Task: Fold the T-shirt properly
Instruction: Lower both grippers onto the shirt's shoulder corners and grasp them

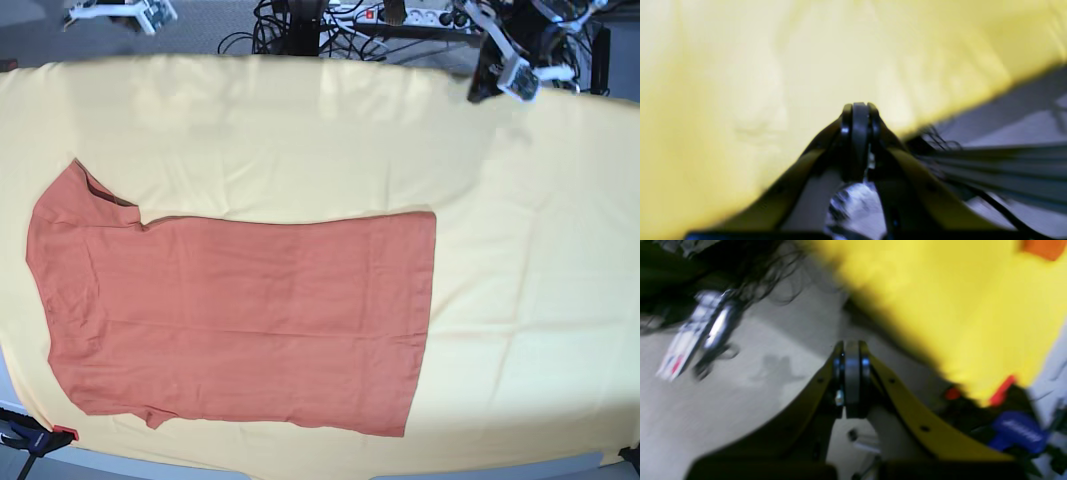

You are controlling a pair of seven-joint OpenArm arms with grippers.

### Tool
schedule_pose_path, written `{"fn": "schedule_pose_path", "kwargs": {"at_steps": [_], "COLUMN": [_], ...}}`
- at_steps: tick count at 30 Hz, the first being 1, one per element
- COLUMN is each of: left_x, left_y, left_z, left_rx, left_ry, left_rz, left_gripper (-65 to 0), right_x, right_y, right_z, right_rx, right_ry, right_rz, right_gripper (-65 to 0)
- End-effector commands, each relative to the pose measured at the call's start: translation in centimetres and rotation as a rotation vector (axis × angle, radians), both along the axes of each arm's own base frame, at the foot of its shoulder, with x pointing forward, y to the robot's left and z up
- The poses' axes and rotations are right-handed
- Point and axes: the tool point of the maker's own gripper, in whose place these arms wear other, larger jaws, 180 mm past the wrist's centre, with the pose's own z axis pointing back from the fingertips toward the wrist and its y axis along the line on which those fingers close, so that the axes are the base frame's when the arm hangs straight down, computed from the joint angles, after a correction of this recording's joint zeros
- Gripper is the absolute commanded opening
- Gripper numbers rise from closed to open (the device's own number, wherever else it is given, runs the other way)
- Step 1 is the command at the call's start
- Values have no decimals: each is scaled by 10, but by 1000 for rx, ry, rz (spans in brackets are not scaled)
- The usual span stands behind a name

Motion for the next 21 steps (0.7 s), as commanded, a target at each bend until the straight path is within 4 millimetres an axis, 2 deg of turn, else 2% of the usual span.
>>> {"fn": "schedule_pose_path", "kwargs": {"at_steps": [1,9,14,16,18,21], "left_x": [8,69,89,95,102,109], "left_y": [-3,12,31,31,28,23], "left_z": [11,40,28,22,15,0], "left_rx": [5,141,196,182,177,220], "left_ry": [-50,-250,-246,-251,-259,-266], "left_rz": [-30,-173,-255,-313,-386,-499], "left_gripper": [-650,-650,-650,-650,-650,-650], "right_x": [10,102,139,151,162,171], "right_y": [0,1,-2,-3,-6,-20], "right_z": [8,48,73,81,79,56], "right_rx": [-9,-60,-83,-66,-41,-38], "right_ry": [-45,-343,-473,-509,-515,-461], "right_rz": [22,204,214,213,212,191], "right_gripper": [-650,-650,-650,-650,-650,-650]}}
